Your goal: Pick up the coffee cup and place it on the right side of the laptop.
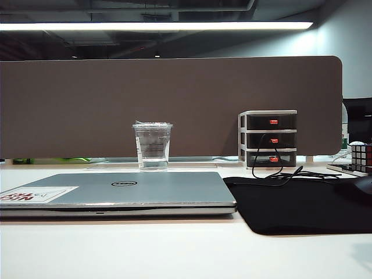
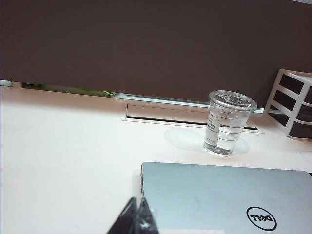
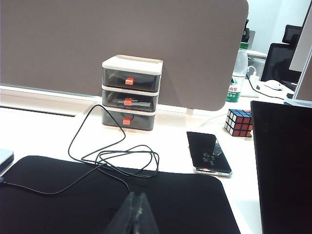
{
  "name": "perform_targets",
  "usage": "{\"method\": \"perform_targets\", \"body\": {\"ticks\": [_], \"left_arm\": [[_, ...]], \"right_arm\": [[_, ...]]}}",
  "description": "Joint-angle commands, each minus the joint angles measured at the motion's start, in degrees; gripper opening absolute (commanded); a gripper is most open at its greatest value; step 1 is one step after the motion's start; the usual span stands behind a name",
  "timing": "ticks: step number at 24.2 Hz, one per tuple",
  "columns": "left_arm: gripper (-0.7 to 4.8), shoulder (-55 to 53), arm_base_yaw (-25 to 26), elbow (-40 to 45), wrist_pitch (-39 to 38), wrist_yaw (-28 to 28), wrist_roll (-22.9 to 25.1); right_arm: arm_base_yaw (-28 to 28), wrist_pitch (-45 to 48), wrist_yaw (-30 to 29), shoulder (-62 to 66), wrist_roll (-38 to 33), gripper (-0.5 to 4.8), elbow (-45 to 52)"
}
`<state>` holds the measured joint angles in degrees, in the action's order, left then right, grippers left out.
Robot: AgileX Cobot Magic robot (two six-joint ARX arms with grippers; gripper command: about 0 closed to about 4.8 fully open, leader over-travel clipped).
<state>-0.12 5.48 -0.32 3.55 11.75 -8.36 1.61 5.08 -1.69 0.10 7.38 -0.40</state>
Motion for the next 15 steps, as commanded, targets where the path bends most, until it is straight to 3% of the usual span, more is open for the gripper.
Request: {"method": "perform_targets", "body": {"ticks": [1, 13, 15], "left_arm": [[-0.04, 0.0, 0.0, -0.1, 0.3, 0.0, 0.4], [-0.03, 0.0, 0.0, -0.1, 0.4, 0.2, 0.4], [-0.02, 0.0, 0.0, -0.1, 0.3, 2.8, -0.8]], "right_arm": [[0.0, 0.7, 0.1, 0.0, 0.2, 0.03, 0.3], [0.0, 0.7, 0.1, 0.0, 0.1, 0.03, 0.3], [0.0, 0.7, 0.1, 0.0, -1.5, 0.03, 0.3]]}}
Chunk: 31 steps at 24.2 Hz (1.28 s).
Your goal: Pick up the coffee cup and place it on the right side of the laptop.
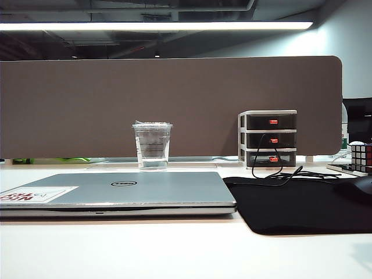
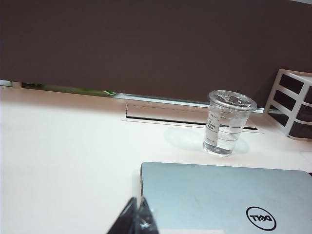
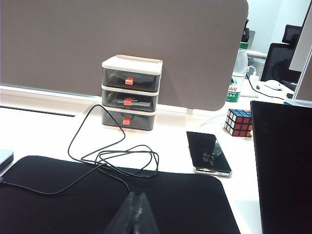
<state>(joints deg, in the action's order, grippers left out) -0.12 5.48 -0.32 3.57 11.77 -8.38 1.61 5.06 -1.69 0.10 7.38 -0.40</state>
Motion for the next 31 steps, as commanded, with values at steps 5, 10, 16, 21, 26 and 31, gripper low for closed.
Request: {"method": "perform_targets", "body": {"ticks": [5, 10, 16, 21, 26, 31], "left_arm": [[-0.02, 0.0, -0.1, -0.1, 0.4, 13.5, -4.2], [0.00, 0.0, -0.1, -0.1, 2.4, 15.5, -10.6], [2.83, -0.2, -4.1, -1.8, 10.7, 11.9, -11.6], [4.75, -5.8, -9.1, -4.7, 11.6, 9.8, -8.7], [4.79, -19.3, -9.6, -10.9, 17.8, 8.5, -3.9], [4.79, -43.1, -9.6, -17.8, 35.3, 9.0, -2.4]], "right_arm": [[0.0, -2.2, -14.5, 0.0, -14.5, 0.03, 0.3], [0.0, -3.5, -29.7, 0.0, -14.5, 0.03, 0.3], [-0.1, -3.8, -33.0, 0.0, -14.2, 0.03, 0.4], [-0.1, -8.4, -34.7, 0.0, -10.1, 0.03, 0.4], [-0.1, -8.3, -36.2, 0.0, -10.0, 0.03, 0.4], [-0.1, -9.1, -36.1, 0.0, -6.7, 0.03, 0.4]]}}
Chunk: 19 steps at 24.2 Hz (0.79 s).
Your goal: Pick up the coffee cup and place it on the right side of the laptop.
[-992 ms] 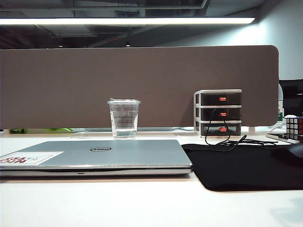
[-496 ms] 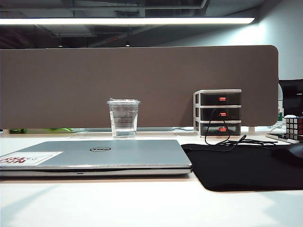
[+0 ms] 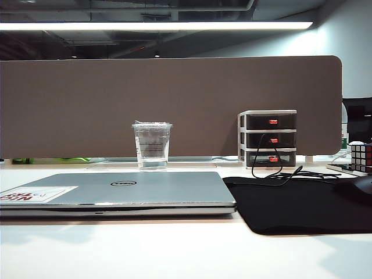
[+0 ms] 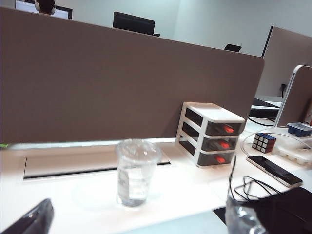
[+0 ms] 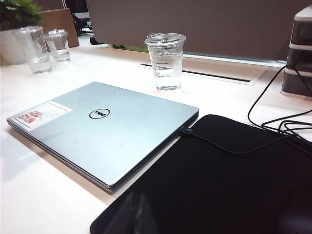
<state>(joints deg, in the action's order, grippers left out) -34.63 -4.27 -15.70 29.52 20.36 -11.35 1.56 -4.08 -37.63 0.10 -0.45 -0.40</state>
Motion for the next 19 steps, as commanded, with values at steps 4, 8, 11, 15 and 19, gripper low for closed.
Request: {"method": "perform_targets", "body": {"ticks": [4, 8, 11, 15, 19], "left_arm": [[4.79, -25.7, 0.2, -6.1, 23.2, 0.7, 3.0], [4.79, -39.0, 0.2, -9.5, 28.4, 0.7, 5.3], [4.79, -47.4, 1.0, -12.8, 31.5, 2.7, 5.6], [4.79, -59.9, 2.1, -20.9, 32.8, 9.5, 6.9], [4.79, -69.2, 2.3, -29.4, 32.7, 12.7, 8.2]], "right_arm": [[-0.1, -0.4, 0.6, 0.0, 5.4, 0.03, 0.4], [0.0, -0.2, 6.3, 0.0, 6.7, -0.01, 0.4], [0.0, 1.4, 8.7, 0.0, 6.7, -0.01, 0.4], [0.0, 1.3, 8.8, -0.1, 6.1, -0.01, 0.4], [0.0, 1.3, 9.1, -0.1, 6.3, -0.01, 0.4]]}}
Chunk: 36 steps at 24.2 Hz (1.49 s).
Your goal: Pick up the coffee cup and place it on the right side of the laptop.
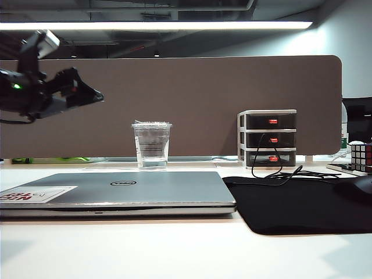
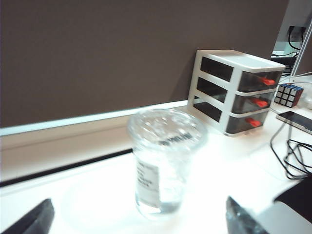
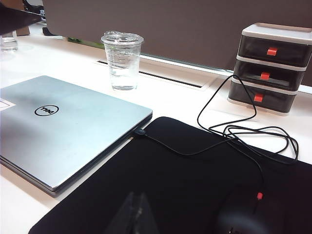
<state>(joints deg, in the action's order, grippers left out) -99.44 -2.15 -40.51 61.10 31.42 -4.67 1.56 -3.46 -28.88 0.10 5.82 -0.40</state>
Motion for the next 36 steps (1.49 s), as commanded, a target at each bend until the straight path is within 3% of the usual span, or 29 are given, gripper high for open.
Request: {"method": "perform_targets", "body": {"ticks": [1, 4, 7, 9, 11, 14, 18, 21, 24, 36], "left_arm": [[4.79, -5.8, 0.2, -5.9, 1.1, 1.6, 1.7], [4.79, -9.3, 0.0, -10.2, -4.0, -1.6, 1.7], [4.79, -9.3, 0.0, -10.2, -3.9, -3.2, 1.7], [4.79, -9.9, 0.0, -10.6, -3.6, -2.6, 5.2], [4.79, -11.1, 0.2, -11.6, -3.7, 1.6, 7.8], [4.79, -15.4, 0.2, -16.9, -4.5, 10.7, 7.8], [4.79, -21.1, 0.2, -26.7, -15.9, 18.3, 7.9], [4.79, -25.7, 0.2, -32.6, -17.4, 26.8, 9.4], [4.79, -30.1, 0.2, -38.6, -22.1, 28.8, 9.4], [4.79, -39.8, 0.1, -51.6, -26.5, 31.8, 9.4]], "right_arm": [[-0.1, 0.7, 0.4, -0.1, 0.0, -0.01, 0.4], [0.0, 0.6, 0.5, -0.1, 0.0, -0.01, 0.4], [0.0, 0.5, 0.7, -0.1, 0.0, -0.01, 0.4], [-0.1, 0.2, 0.7, -0.1, 0.0, -0.01, 0.4], [0.0, -0.6, 0.7, -0.1, 0.0, -0.01, 0.4], [0.0, -1.1, 0.7, 0.0, 0.0, -0.01, 0.4], [0.0, -1.1, 0.7, 0.0, 0.0, -0.01, 0.4], [0.0, -1.1, 0.7, 0.0, 0.0, -0.01, 0.4], [0.0, -1.2, 0.7, 0.0, 0.2, -0.01, 0.4], [0.0, -1.5, 0.7, 0.0, 0.5, -0.01, 0.4]]}}
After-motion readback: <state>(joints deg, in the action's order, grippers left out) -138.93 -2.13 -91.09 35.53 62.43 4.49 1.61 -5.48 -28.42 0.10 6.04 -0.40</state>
